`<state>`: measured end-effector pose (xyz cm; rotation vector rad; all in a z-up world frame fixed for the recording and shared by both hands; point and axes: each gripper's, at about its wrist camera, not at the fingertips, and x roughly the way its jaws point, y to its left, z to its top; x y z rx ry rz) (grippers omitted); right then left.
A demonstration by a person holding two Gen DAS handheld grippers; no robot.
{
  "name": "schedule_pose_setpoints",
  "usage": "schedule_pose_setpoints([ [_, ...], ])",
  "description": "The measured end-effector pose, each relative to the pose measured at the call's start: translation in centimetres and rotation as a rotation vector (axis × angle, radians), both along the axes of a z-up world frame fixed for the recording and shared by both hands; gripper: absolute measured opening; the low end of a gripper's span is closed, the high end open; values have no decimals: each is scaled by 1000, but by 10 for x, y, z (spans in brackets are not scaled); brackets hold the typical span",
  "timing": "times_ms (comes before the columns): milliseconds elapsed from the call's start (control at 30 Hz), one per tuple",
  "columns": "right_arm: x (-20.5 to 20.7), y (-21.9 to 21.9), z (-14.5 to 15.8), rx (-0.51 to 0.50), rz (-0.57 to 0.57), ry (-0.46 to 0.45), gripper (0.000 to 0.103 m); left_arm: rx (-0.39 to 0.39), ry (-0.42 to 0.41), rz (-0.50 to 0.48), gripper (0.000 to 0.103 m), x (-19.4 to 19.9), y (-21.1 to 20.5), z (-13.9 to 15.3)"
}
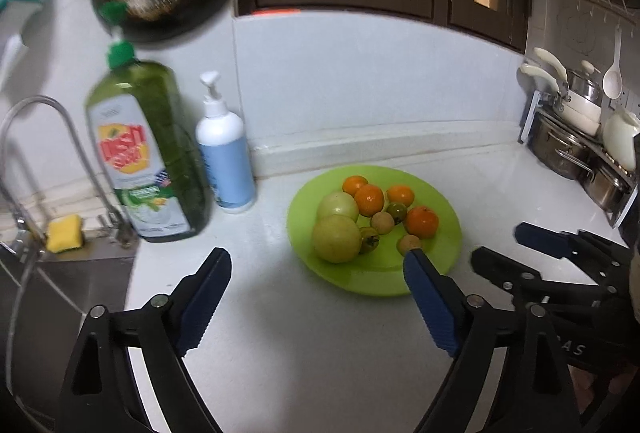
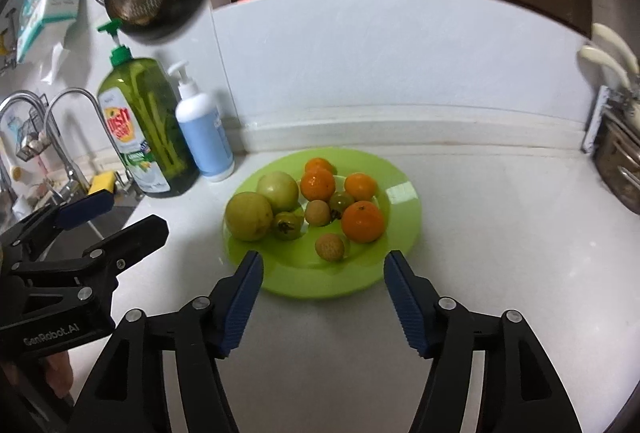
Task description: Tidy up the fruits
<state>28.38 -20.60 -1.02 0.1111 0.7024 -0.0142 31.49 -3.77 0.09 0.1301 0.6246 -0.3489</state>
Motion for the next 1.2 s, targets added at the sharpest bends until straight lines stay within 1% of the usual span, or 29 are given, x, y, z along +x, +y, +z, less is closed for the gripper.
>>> schedule_pose_setpoints([
  [67, -17, 1, 6, -6, -15, -15, 66, 11, -39, -8, 95, -17, 1, 6],
  [200, -46, 4, 13, -6, -38, -39, 68, 15, -76, -23, 97, -44, 6, 15],
  [333, -76, 5, 20, -9, -73, -69, 72, 2, -100, -9, 102, -68, 12, 23],
  [467, -104, 6, 27, -20, -87, -94, 75, -2, -100, 9, 103, -92, 15, 28],
  [667, -144, 1, 41, -42, -84, -128, 82, -17, -99, 54, 103, -131, 16, 33],
  [833, -178, -1, 51, -56, -47, -143, 83, -52, -101, 92, 103, -170, 17, 36],
  [1067, -224, -1, 61, -65, -16, -165, 87, -63, -92, 139, 103, -218, 20, 38],
  [1200, -246, -1, 63, -76, -10, -172, 87, -71, -94, 158, 103, -245, 23, 41],
])
